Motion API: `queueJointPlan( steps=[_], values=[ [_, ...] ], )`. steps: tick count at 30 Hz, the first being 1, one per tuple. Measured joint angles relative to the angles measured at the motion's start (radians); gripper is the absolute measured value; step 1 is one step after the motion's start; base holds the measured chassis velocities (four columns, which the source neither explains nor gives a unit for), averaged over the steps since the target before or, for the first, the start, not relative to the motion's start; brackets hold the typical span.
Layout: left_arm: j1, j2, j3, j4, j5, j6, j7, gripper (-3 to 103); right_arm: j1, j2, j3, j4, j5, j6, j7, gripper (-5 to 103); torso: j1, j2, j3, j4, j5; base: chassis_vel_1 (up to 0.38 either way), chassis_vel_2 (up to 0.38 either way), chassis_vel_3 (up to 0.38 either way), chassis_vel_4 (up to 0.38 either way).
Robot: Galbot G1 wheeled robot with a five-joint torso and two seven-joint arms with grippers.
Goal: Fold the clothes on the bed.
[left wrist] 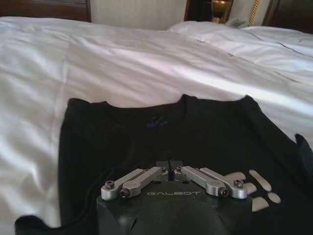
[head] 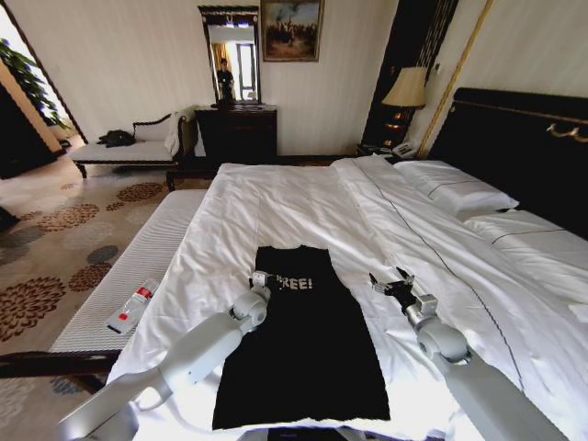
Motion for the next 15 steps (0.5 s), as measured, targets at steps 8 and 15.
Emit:
queueJointPlan(
  steps=[8, 15],
  values=[
    [0.031, 0.042, 0.016, -0.07, -0.004, 0.02, -0.007, 18, 0.036, -0.012, -0.015, -0.015, 0.035, -0.001, -0.001, 100, 0.0, 0.0, 0.0, 0.0001, 0.0, 0.0, 0.0, 0.0, 0.0],
    [0.043, 0.082, 0.005, -0.157, 0.029, -0.007, 0.043, 45, 0.114, -0.027, -0.047, -0.045, 0.135, -0.038, 0.0, 100, 0.0, 0.0, 0.0, 0.0002, 0.0, 0.0, 0.0, 0.0, 0.0]
  ],
)
